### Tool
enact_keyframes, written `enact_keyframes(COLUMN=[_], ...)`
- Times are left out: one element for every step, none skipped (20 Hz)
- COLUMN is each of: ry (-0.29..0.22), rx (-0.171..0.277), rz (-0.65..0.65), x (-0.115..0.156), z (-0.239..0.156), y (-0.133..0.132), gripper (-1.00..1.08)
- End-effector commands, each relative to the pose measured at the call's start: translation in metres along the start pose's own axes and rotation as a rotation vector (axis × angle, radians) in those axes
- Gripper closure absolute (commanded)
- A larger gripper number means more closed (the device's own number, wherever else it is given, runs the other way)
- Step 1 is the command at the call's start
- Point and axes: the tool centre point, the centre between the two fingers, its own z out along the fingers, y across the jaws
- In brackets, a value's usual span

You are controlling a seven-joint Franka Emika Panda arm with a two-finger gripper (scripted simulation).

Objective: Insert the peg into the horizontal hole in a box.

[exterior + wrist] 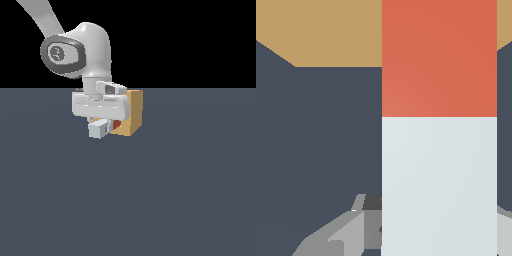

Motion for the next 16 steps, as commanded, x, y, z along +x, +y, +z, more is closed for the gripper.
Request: enact_keyframes(ry=[0.002, 0.003, 0.003, 0.003, 0.003, 0.003, 0.003, 0.003, 0.003, 0.003, 0.003, 0.003, 0.003, 0.003, 0.003, 0.003], rx=[-0.003, -0.003, -0.003, -0.004, -0.004, -0.004, -0.004, -0.004, -0.004, -0.004, -0.004, -0.004, -0.004, -0.004, -0.004, -0.004], rz=[-0.001, -0.001, -0.001, -0.001, -0.001, -0.001, -0.001, -0.001, -0.001, -0.001, -0.001, -0.001, -0.001, -0.001, -0.001, -0.001], x=[0.02, 0.027, 0.034, 0.039, 0.044, 0.049, 0.053, 0.056, 0.058, 0.06, 0.061, 0.062, 0.062, 0.061, 0.06, 0.06], z=[-0.002, -0.002, -0.002, -0.002, -0.002, -0.002, -0.002, -0.002, -0.002, -0.002, -0.002, -0.002, -0.002, -0.002, -0.002, -0.002], y=[0.0, 0.0, 0.0, 0.001, 0.001, 0.001, 0.001, 0.001, 0.001, 0.001, 0.002, 0.002, 0.002, 0.002, 0.002, 0.002], gripper=[1.08, 1.08, 1.08, 1.08, 1.08, 1.08, 1.08, 1.08, 1.08, 1.08, 1.08, 1.08, 1.08, 1.08, 1.08, 1.08])
